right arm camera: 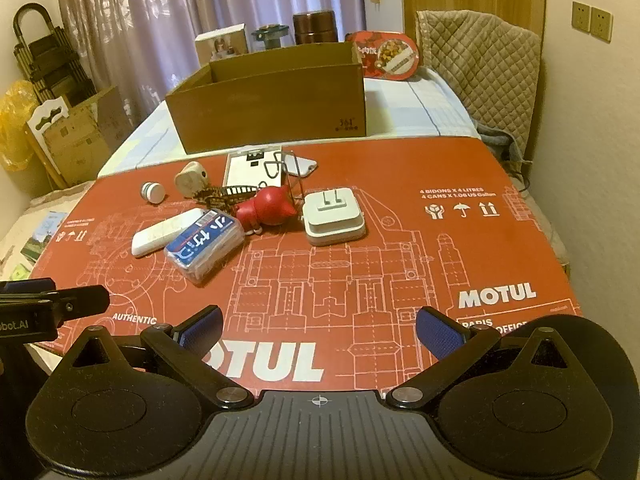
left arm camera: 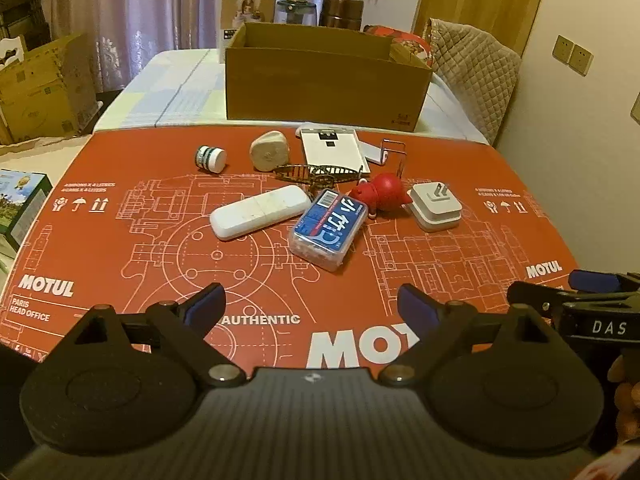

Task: Organize rigid objects
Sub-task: 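Reach both tools toward the blue toothpick box and white plug adapter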

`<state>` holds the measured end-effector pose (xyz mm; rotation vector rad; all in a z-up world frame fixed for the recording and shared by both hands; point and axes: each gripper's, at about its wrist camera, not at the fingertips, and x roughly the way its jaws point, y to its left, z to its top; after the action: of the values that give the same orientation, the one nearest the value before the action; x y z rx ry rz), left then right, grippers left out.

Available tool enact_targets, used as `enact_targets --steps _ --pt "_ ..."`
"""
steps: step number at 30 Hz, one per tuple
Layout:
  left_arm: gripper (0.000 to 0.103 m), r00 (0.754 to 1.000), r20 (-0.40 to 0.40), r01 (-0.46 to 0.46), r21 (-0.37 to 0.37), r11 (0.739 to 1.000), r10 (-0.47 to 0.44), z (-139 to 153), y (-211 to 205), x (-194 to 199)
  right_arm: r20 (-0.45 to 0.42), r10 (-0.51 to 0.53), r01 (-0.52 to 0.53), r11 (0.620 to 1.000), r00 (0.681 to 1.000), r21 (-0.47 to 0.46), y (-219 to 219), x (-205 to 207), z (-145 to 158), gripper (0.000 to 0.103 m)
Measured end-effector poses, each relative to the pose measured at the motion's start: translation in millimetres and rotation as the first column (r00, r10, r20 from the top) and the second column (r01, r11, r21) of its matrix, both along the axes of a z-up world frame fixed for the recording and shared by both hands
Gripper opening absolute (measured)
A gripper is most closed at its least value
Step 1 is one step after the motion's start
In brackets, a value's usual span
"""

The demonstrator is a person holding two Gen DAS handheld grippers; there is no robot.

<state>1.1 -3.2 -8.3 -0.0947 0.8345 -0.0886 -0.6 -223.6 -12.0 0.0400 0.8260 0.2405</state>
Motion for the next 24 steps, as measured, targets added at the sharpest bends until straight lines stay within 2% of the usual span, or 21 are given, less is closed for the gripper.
enact_targets --steps 10,18,21,24 --pt "0.09 0.997 -0.002 0.075 -0.021 0.997 -0.075 -6 -4 39 0.026 -0.005 0.005 1.0 1.0 0.024 -6 20 -6 0.1" --pt "0.09 0.981 -0.007 0.194 0.041 0.98 -0.193 -31 -8 86 0.068 0.016 -0.016 1.0 0.998 0.003 0 50 -14 0.1" --pt "0.083 0.97 -0.025 0.242 0.09 0.966 -0.241 -44 -13 100 0.06 0.034 -0.033 0.999 0.998 -0.01 3 63 -23 0.1" --pt "0.076 0.959 -0.032 0.282 0.084 0.956 -0.28 -57 -16 114 0.05 0.024 -0.024 1.0 0.998 -0.013 5 78 -33 0.1"
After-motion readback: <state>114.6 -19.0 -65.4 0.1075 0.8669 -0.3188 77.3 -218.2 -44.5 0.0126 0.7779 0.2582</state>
